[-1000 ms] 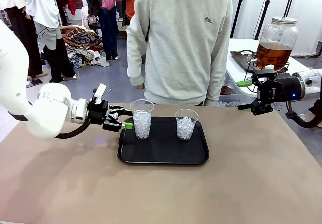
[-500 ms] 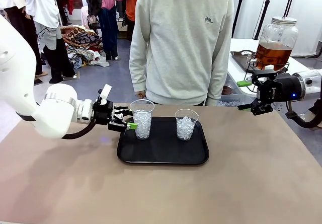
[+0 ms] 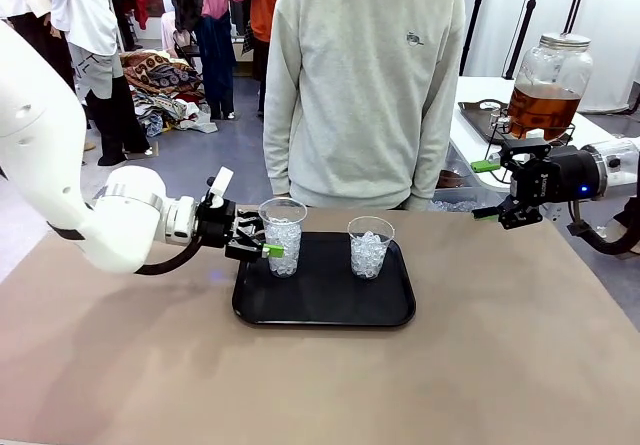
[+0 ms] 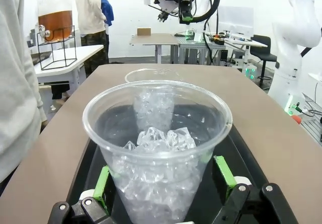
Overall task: Pour the drink into the iced cup.
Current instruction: Pick up the iced cup indicated by the human and present it to them, then open the gripper to release the iced cup you were holding.
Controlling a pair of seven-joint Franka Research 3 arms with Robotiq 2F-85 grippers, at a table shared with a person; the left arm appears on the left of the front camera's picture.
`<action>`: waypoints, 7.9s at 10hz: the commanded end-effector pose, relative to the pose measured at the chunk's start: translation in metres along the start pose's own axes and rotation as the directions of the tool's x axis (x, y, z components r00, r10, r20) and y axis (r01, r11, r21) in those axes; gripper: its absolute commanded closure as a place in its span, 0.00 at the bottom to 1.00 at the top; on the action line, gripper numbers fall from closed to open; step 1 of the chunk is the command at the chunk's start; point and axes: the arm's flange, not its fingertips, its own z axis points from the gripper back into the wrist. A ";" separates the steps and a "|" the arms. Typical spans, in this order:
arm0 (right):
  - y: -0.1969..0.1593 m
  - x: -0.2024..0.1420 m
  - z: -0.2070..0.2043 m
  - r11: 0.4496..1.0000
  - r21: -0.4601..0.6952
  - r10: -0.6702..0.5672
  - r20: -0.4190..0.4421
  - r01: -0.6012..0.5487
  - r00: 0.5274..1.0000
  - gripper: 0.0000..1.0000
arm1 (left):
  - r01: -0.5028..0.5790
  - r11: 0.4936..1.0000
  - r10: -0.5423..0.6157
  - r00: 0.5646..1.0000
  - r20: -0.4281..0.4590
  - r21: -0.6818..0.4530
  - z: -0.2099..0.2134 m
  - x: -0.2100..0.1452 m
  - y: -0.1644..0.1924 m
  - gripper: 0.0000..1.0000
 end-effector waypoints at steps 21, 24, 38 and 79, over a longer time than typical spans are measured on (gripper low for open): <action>0.001 0.000 -0.001 1.000 0.000 -0.001 0.005 0.001 1.000 0.00 | -0.016 1.000 0.017 0.993 0.116 -0.014 -0.013 0.087 0.008 0.52; 0.001 0.000 -0.001 1.000 0.000 -0.001 0.005 0.001 1.000 0.00 | -0.033 0.999 0.033 0.994 0.107 -0.002 -0.018 0.140 0.033 0.52; 0.001 0.000 -0.001 1.000 0.000 -0.001 0.005 0.001 1.000 0.00 | -0.009 1.000 0.010 0.995 0.102 -0.009 -0.014 0.157 0.038 0.52; 0.001 0.000 -0.001 1.000 0.000 -0.001 0.005 0.001 1.000 0.00 | 0.032 0.997 -0.040 0.992 0.117 0.070 0.122 0.073 -0.012 0.00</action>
